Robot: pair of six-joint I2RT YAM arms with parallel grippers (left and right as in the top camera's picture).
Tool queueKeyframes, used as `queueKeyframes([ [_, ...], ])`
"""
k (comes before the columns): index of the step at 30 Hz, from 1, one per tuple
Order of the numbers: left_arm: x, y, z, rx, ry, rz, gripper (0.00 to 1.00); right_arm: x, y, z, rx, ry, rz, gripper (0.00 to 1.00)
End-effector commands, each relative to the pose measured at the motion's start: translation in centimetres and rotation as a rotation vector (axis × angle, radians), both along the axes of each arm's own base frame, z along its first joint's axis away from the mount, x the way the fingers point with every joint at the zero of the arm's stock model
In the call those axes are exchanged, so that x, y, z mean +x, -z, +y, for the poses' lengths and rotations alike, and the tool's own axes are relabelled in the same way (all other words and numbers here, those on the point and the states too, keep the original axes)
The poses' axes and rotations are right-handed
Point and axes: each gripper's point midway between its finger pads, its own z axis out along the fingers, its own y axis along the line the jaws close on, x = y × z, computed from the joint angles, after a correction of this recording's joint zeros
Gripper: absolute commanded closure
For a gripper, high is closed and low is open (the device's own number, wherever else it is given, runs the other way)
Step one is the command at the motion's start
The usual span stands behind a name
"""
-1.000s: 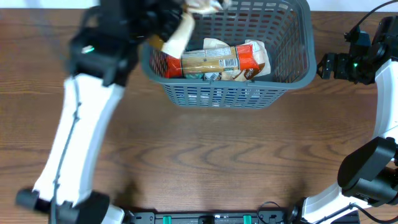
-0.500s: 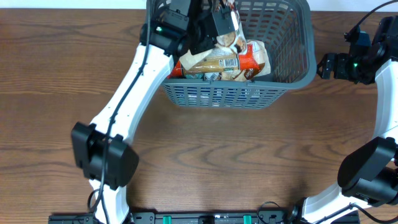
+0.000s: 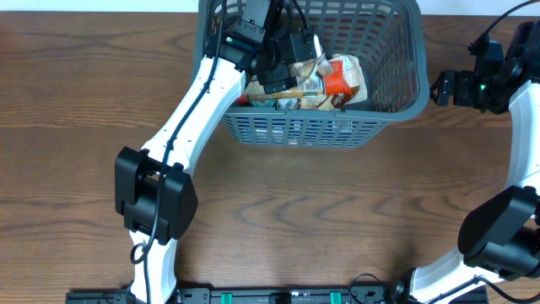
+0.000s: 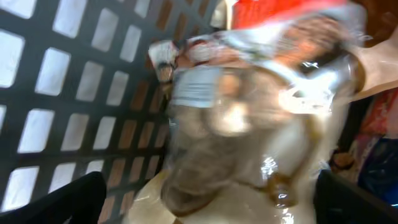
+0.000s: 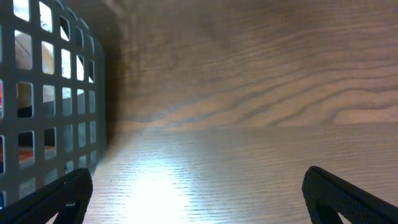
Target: Pack container
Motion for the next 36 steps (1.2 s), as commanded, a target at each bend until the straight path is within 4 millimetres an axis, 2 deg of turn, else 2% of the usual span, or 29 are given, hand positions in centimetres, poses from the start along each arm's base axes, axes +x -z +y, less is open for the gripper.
queueKeyframes([
  [1, 1.1, -1.6, 1.7, 0.003, -0.132, -0.038, 0.02, 0.5, 0.0, -0.7, -0.015, 0.003, -0.025, 0.01],
  [4, 2.3, -3.7, 3.1, -0.083, -0.285, -0.058, 0.01, 2.0, -1.7, -2.2, -0.087, 0.034, -0.104, 0.01],
  [7, 3.3, -6.9, 5.9, -0.211, -0.460, -0.078, 0.01, 3.5, -5.3, -3.9, -0.170, 0.096, -0.212, 0.01],
  [10, 3.6, -10.7, 10.2, -0.345, -0.627, -0.090, 0.01, 4.6, -10.0, -4.3, -0.206, 0.099, -0.322, 0.01],
  [13, 3.3, -14.4, 16.6, -0.446, -0.815, -0.132, 0.01, 4.7, -14.5, -4.4, -0.230, 0.102, -0.395, 0.01],
  [16, 1.7, -16.8, 22.7, -0.480, -0.968, -0.159, 0.01, 4.4, -18.0, -4.2, -0.248, 0.105, -0.454, 0.01],
  [18, -0.1, -17.5, 26.1, -0.490, -1.066, -0.151, 0.01, 3.8, -19.6, -4.0, -0.244, 0.115, -0.470, 0.01],
  [22, -4.3, -18.3, 31.1, -0.487, -1.207, -0.125, 0.01, 1.5, -21.0, -3.1, -0.204, 0.161, -0.465, 0.01],
  [25, -6.9, -18.7, 32.1, -0.485, -1.233, -0.131, 0.01, -0.5, -21.8, -2.4, -0.180, 0.187, -0.459, 0.01],
  [29, -10.3, -18.3, 31.5, -0.506, -1.214, -0.146, 0.02, -3.4, -22.9, -0.8, -0.181, 0.179, -0.477, 0.01],
  [32, -13.2, -16.4, 30.7, -0.533, -1.188, -0.132, 0.01, -6.0, -22.9, 1.0, -0.175, 0.163, -0.487, 0.01],
  [36, -17.0, -13.2, 29.4, -0.571, -1.154, -0.099, 0.01, -10.1, -21.1, 4.0, -0.148, 0.135, -0.488, 0.01],
])
